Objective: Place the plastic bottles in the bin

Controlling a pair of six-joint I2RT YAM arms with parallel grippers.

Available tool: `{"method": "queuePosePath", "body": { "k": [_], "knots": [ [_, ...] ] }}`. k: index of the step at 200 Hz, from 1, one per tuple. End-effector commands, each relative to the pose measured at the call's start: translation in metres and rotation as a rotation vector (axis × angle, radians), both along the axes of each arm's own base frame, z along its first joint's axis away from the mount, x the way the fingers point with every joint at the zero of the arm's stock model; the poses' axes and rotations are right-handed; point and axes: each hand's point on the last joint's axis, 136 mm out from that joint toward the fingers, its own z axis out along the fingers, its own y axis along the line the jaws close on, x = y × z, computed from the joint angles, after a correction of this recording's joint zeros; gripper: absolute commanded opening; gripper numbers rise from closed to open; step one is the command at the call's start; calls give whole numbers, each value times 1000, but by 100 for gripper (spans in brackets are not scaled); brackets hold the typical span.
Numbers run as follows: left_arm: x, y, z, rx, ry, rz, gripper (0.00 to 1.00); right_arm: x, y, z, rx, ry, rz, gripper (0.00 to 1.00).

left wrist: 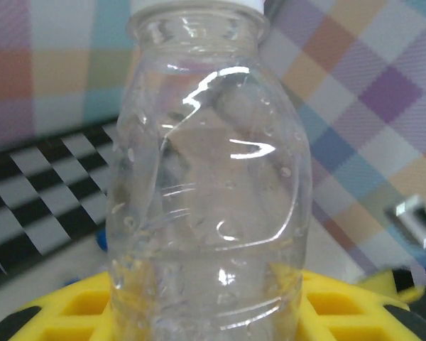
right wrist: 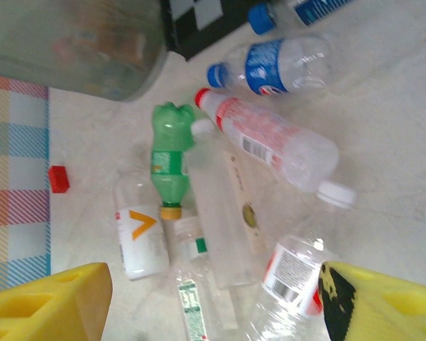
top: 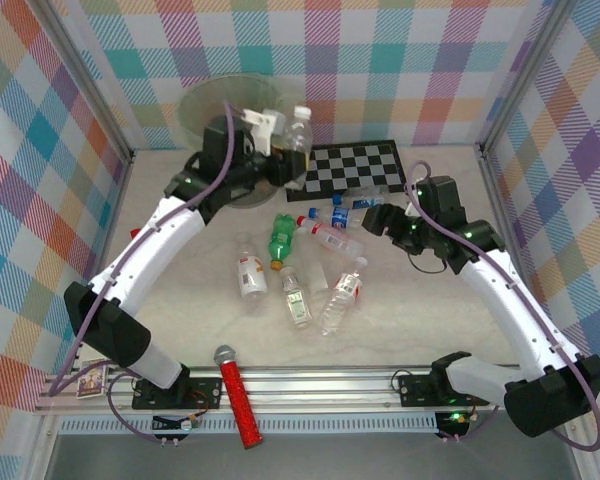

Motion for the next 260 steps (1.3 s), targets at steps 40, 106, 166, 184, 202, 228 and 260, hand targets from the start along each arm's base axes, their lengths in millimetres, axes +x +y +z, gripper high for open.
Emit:
{"method": "queuePosePath", "body": {
  "k": [40, 106, 166, 184, 202, 228, 260],
  "knots": [
    [91, 72, 25, -21, -77, 251, 17, -37, -14, -17, 13, 81, -42, 76],
    [189, 146, 26, -81, -69, 510, 11, -47, -17, -19, -3, 67, -14, 77],
    [227, 140, -37, -15, 77, 479, 11, -57, -25, -43, -37, 94, -26, 77],
    [233, 140, -51, -1, 95, 491, 12, -57, -21, -44, -18, 98, -13, 78],
    [234, 141, -62, 19, 123, 500, 12, -58, -21, -45, -21, 101, -10, 78],
    [228, 129, -82, 117, 146, 478, 16, -58, -23, -48, -26, 99, -19, 78],
    [224, 123, -105, 156, 199, 459, 29, -57, -20, -50, -15, 109, -16, 78]
  ]
}}
